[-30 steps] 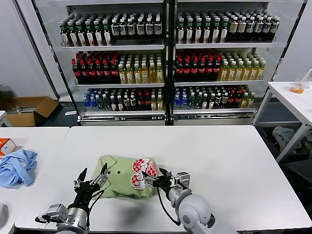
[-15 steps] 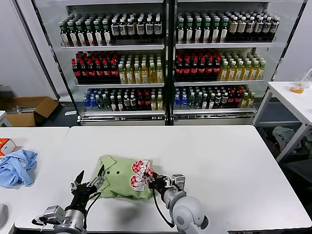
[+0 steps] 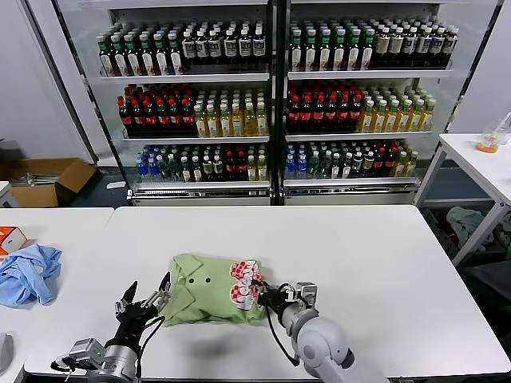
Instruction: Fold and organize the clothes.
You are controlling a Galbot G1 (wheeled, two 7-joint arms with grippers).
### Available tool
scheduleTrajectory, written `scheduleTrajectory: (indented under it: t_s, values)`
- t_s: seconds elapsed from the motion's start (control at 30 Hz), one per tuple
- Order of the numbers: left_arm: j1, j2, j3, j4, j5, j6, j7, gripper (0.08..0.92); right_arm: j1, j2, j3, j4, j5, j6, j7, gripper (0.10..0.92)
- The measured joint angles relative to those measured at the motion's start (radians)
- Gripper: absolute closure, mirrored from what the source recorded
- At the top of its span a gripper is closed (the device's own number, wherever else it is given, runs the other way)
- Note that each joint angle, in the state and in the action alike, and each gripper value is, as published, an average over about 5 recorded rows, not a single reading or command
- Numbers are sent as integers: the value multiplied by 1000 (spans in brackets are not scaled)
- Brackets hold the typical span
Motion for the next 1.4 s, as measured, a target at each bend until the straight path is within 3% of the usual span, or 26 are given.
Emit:
scheduleTrajectory:
  t_s: [0.77,1.4]
  values:
    - [-21,6,29,0,8,27,4,177,73,-227,204,-117,-241,4,-337,872]
    - [-20,18,40,-21,49,24,11,177,-235,-232,414,92,-414,269,-253,339]
